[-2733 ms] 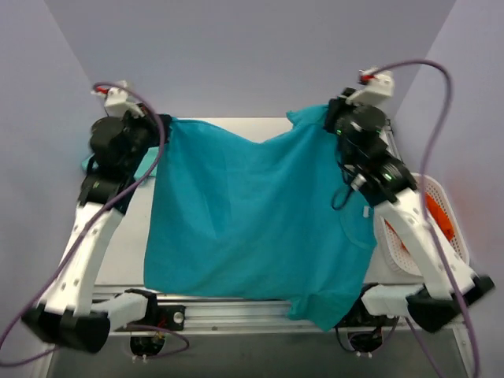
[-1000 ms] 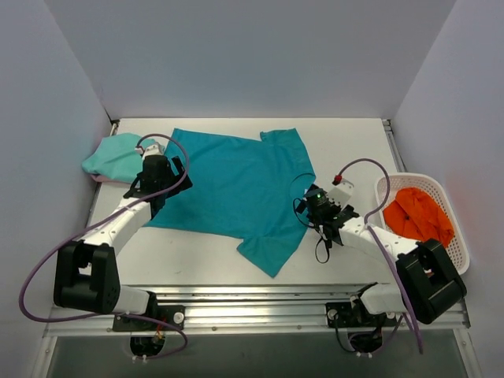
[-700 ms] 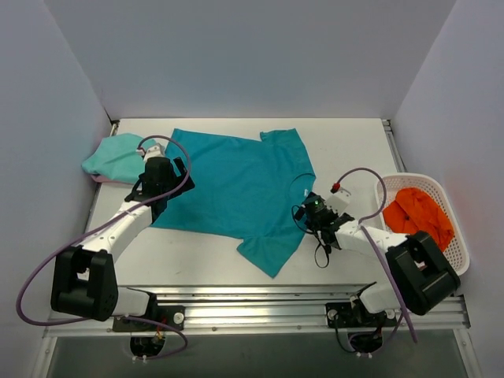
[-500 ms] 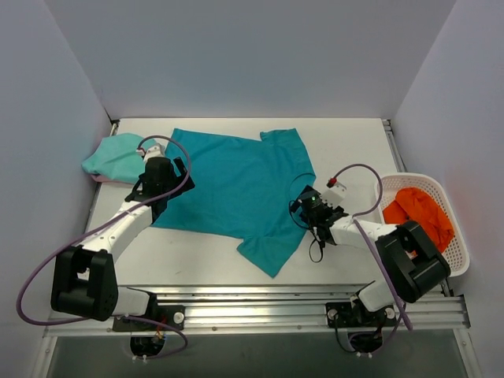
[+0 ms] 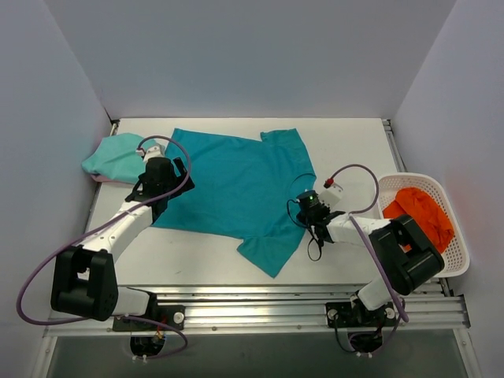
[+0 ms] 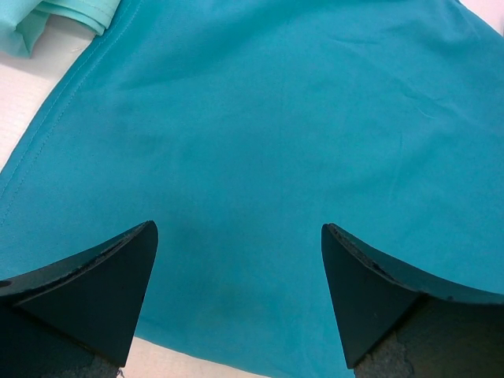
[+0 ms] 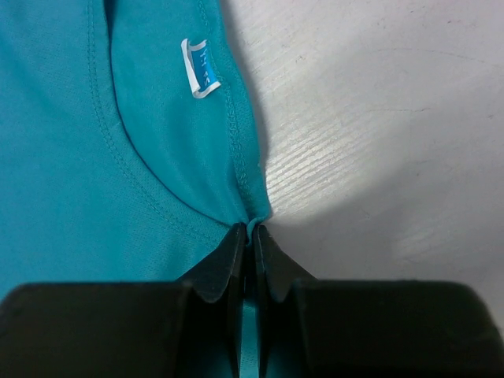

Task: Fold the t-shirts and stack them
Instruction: Flatten the tshirt out

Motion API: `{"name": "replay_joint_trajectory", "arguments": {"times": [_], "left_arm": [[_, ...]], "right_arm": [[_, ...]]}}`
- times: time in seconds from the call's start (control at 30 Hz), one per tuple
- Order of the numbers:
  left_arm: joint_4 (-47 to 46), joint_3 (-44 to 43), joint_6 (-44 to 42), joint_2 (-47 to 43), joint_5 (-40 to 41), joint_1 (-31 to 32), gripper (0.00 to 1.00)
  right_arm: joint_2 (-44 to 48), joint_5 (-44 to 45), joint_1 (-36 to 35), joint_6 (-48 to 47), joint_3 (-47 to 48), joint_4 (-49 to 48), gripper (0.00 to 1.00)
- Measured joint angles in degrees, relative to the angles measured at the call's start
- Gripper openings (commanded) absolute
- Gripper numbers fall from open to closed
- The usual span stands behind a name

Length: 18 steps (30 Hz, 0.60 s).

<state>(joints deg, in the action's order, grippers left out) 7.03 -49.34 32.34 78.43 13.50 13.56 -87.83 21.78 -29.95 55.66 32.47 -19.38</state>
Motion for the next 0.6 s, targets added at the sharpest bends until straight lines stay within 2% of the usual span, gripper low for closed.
{"name": "replay_joint_trajectory", "arguments": {"times": [0.13, 0.4, 0.43, 0.47, 0.5, 0.57, 0.6], "left_arm": [[0.4, 0.0, -0.1, -0.2, 0.5, 0.0, 0.94], [1.5, 0.2, -0.2, -3.0, 2.4, 0.0, 0.94], [1.5, 0.4, -0.2, -3.4, 2.4, 0.0, 0.94], [1.5, 0.7, -0.2, -3.7, 2.3, 0.0, 0.94], [1.6, 0.9, -0.1, -3.9, 2.4, 0.1, 0.94], [2.2, 1.5, 0.1, -4.3, 2.4, 0.3, 0.94], [2.7, 1.9, 0.2, -4.7, 2.4, 0.4, 0.94]], "right_arm": [[0.0, 0.0, 1.8, -0.4, 1.1, 2.6, 0.0], [1.2, -0.1, 10.7, -3.5, 1.7, 6.6, 0.0], [1.1, -0.2, 10.8, -3.8, 1.9, 6.9, 0.05], [1.0, -0.2, 10.8, -3.9, 2.0, 7.0, 0.14], [0.8, -0.2, 10.8, -4.1, 2.3, 7.1, 0.47], [0.3, -0.5, 10.8, -4.5, 3.4, 6.3, 0.8], [0.2, -0.8, 10.7, -4.6, 4.1, 6.4, 0.94]]}}
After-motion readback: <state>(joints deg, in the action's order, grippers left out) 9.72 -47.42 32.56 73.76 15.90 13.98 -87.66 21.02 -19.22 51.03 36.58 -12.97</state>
